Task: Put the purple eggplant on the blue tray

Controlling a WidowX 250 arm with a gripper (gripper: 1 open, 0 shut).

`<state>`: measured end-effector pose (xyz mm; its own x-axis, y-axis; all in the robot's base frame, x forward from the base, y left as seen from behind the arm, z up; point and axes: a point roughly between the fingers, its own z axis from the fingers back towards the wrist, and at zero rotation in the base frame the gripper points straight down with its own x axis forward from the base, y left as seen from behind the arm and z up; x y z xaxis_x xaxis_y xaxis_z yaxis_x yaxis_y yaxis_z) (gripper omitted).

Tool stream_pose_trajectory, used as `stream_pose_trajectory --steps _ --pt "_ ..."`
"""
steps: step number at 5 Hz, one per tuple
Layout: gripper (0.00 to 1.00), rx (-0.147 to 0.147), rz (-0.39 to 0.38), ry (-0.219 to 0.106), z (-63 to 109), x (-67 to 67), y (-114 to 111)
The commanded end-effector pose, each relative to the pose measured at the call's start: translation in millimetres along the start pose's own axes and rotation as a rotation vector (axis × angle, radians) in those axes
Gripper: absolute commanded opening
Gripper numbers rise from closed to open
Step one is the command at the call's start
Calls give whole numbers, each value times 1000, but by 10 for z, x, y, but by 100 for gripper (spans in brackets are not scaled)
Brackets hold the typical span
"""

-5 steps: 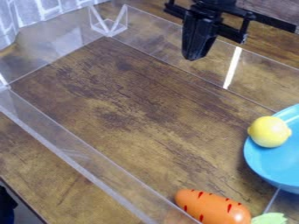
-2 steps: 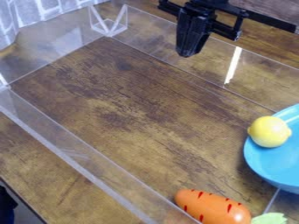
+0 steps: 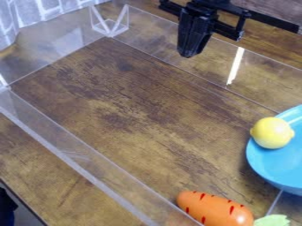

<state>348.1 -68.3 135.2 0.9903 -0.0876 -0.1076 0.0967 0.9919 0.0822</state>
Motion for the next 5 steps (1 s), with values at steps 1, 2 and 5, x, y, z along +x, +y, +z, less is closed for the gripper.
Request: stream_pose_trajectory --steps 1,2,5 --pt "0 -6 36 -50 158 -4 101" --pt "0 -5 51 -46 155 -8 114" --pt "0 -1 92 -37 150 -20 159"
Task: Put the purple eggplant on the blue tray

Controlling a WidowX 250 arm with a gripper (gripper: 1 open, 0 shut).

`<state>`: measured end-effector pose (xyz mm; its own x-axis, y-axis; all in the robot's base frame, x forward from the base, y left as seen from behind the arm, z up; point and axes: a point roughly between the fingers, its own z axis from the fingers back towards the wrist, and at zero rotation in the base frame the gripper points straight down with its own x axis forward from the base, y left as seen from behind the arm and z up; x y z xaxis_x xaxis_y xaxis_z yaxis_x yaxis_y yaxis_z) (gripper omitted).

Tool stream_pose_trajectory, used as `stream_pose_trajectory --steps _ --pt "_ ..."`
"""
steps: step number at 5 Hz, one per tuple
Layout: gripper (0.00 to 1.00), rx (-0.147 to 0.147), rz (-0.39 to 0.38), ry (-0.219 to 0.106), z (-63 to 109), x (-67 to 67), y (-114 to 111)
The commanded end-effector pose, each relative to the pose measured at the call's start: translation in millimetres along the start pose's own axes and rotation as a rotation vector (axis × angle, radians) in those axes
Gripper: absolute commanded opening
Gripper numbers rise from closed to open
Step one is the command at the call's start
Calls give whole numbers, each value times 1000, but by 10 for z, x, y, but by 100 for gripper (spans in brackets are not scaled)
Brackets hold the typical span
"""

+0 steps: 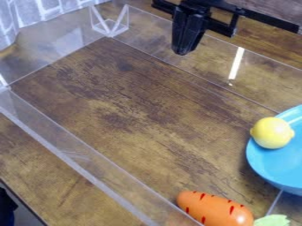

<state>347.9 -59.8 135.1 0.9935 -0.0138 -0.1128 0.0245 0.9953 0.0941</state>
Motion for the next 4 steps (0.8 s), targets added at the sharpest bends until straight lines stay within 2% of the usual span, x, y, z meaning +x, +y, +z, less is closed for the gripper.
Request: stream_pose_trajectory --steps 1,4 --pt "0 -3 29 -44 156 -16 90" --pt "0 -14 -4 -26 148 -26 -108"
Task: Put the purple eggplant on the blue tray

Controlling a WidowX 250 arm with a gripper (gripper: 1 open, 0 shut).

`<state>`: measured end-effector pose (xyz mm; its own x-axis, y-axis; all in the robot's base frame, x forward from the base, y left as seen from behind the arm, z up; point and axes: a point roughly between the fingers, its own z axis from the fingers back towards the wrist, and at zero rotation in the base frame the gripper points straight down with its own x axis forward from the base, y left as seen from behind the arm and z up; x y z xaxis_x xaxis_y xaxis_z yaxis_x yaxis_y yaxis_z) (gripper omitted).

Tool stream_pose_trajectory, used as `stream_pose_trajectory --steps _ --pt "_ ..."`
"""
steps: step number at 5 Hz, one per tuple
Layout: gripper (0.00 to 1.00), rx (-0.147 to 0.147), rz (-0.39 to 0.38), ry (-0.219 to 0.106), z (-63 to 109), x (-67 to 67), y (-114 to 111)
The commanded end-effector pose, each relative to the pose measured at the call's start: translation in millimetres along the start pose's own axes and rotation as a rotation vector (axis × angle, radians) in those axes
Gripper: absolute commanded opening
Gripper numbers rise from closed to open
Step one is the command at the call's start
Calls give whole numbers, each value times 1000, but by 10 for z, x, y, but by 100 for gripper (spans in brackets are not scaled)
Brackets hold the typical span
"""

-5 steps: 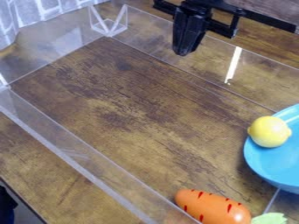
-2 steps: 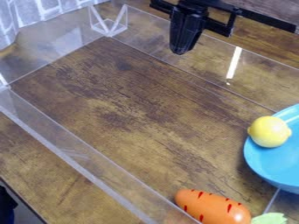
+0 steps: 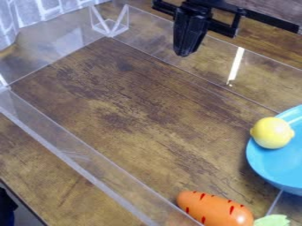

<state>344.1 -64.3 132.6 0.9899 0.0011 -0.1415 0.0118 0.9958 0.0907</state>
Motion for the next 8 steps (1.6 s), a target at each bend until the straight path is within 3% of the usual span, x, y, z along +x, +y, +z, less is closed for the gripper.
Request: stream_pose_trajectory --steps 1,8 --pt "0 -12 -29 -52 181 -9 -131" --pt "0 -31 -90 -52 338 -365 -696"
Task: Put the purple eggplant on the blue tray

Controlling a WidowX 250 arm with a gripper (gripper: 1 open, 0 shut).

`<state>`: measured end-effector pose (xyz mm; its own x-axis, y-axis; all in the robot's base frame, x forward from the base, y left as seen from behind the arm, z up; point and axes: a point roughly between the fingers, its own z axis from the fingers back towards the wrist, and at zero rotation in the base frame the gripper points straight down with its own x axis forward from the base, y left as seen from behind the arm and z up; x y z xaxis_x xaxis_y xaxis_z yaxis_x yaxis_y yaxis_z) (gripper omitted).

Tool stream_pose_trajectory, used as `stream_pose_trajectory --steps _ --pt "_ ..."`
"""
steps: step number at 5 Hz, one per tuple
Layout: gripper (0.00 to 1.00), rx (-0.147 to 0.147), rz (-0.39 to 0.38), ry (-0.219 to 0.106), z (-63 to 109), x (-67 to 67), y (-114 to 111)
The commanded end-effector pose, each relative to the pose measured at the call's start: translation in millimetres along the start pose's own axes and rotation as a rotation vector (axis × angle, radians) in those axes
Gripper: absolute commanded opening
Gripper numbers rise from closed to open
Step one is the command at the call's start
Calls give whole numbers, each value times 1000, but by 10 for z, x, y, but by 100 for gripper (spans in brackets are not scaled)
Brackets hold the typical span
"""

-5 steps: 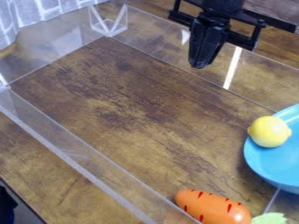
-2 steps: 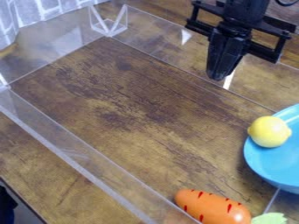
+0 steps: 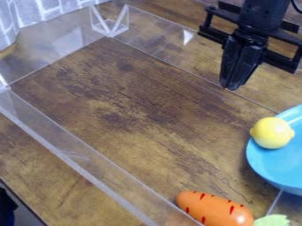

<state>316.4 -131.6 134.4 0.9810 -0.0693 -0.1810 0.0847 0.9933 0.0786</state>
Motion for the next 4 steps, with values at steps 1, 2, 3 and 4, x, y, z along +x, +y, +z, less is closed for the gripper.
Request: stream_pose_trajectory --steps 1,2,3,4 --pt "0 -30 -16 -83 301 -124 -95" --pt "0 -32 -20 -79 304 -173 -183" --pt "0 -35 -18 -76 306 -214 -241" --pt "0 -35 -28 -74 296 -258 -367"
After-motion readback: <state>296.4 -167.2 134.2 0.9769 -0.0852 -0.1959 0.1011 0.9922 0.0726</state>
